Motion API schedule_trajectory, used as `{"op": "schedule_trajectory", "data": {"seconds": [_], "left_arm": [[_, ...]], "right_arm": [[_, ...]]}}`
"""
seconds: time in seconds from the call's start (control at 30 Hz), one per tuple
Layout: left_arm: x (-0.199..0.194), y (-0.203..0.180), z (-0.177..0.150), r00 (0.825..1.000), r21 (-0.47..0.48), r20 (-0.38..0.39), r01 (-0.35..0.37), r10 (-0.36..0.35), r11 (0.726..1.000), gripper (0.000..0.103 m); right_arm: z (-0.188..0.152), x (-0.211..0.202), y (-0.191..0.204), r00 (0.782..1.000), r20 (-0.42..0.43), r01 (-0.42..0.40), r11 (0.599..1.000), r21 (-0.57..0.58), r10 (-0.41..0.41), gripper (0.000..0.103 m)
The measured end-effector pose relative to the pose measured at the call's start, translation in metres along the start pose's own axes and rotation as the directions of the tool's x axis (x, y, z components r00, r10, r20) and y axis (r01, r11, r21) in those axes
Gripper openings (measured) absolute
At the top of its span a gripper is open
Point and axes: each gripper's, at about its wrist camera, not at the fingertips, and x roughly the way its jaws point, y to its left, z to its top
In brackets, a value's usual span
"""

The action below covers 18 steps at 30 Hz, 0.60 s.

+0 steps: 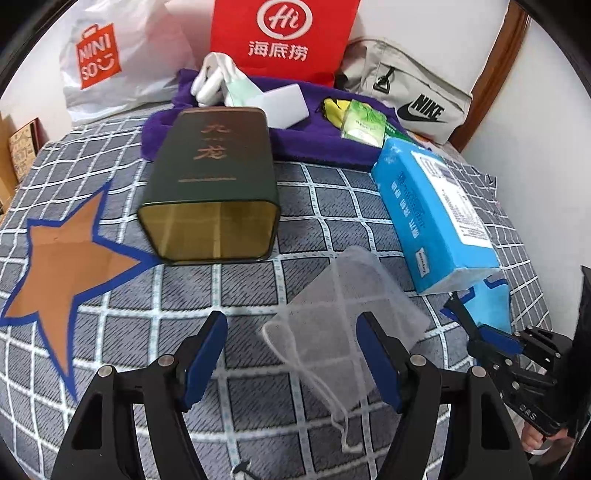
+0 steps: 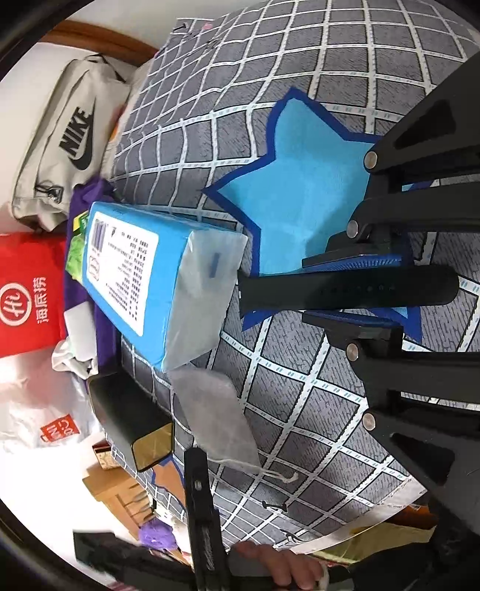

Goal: Organize soft objects
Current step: 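Grasp the black watch strap with the right tool and lift it, then grasp the white mesh bag with the left tool while the right tool holds the strap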

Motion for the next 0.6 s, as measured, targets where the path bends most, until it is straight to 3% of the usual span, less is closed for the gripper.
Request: {"op": "schedule_trajectory", "data": {"seconds": [0.2, 0.4, 0.6], "left_arm": [[0.021, -0.011, 0.007, 1.0, 0.044, -0.024, 0.008, -0.007, 0.999, 0.071], [0.016, -0.022, -0.005, 0.993, 0.101, -0.058, 0.107, -0.101, 0.989, 0.069], [0.007, -0.037, -0.023, 0.995, 0.178, -0.064, 0.093, -0.082, 0.98, 0.072]], "right_arm": [[0.002, 0.004, 0.007, 1.0, 0.012, -0.012, 0.999, -0.039, 0.013, 0.039], [0.005, 0.006, 0.003, 0.999, 0.022, -0.032, 0.999, -0.038, 0.033, 0.039], [0.001, 0.004, 0.004, 0.999, 0.021, -0.023, 0.998, -0.065, 0.024, 0.041]]}}
